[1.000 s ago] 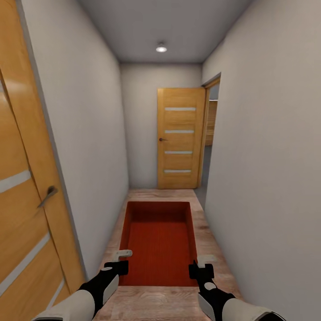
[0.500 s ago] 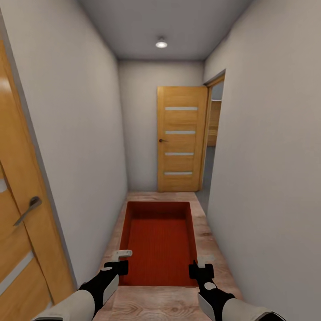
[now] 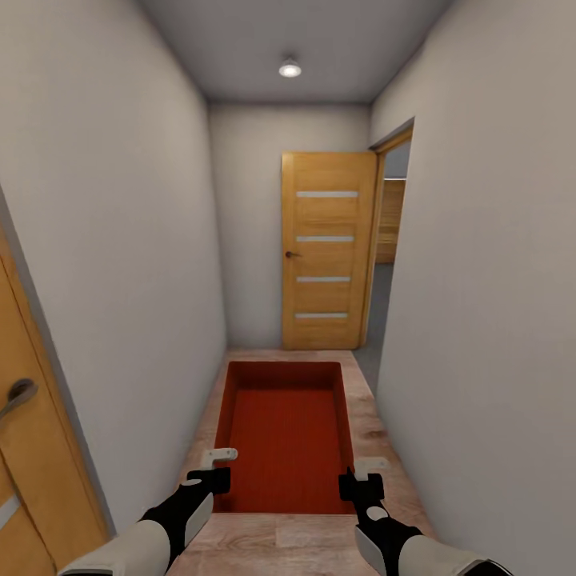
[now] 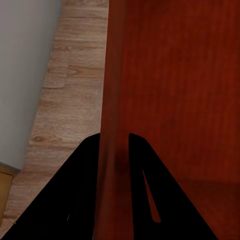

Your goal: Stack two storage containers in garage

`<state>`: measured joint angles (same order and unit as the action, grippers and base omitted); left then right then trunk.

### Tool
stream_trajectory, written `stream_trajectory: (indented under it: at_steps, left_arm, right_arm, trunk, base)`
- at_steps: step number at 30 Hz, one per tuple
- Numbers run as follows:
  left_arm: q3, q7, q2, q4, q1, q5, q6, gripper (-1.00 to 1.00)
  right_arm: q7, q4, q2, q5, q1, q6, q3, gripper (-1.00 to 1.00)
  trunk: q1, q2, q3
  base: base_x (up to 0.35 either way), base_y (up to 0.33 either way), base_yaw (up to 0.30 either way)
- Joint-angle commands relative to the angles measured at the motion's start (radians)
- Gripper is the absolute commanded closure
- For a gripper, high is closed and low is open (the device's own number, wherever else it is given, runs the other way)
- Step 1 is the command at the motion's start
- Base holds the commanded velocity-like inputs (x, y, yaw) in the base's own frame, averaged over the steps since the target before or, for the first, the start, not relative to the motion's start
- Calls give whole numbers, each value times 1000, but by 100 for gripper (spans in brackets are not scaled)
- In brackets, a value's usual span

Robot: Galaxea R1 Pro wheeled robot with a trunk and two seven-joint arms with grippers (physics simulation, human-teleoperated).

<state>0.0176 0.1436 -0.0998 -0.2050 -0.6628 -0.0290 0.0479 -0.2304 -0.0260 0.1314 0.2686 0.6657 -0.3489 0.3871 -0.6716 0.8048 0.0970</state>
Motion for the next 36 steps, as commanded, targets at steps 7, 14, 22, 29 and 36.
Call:
stream_trajectory:
  at_steps: [7,14,22,29,36]
  left_arm:
    - [31,25,45,-1,0,4,5,100]
    - [31,25,45,-1,0,4,6,100]
    - [31,25,45,-1,0,4,5,100]
    - [31,25,45,-1,0,4,5,100]
    - [31,25,45,-1,0,4,5,100]
  right_arm:
    - [-2,-3,0,-8,1,-15,-73,100]
    - [-3,-3,0,-8,1,-15,-73,100]
    - [-2,-3,0,-8,1,-15,-73,100]
    - [-2,-3,0,-8,2,-16,-73,100]
    - [-3,-3,0,-8,1,-16,-73,100]
  trunk:
    - [-1,1,2]
    - [-1,1,2]
    - [-1,1,2]
    - [-1,1,2]
    - [-1,1,2]
  base:
    - [322,0,0]
    - [322,0,0]
    - [322,0,0]
    - [322,0,0]
    - [322,0,0]
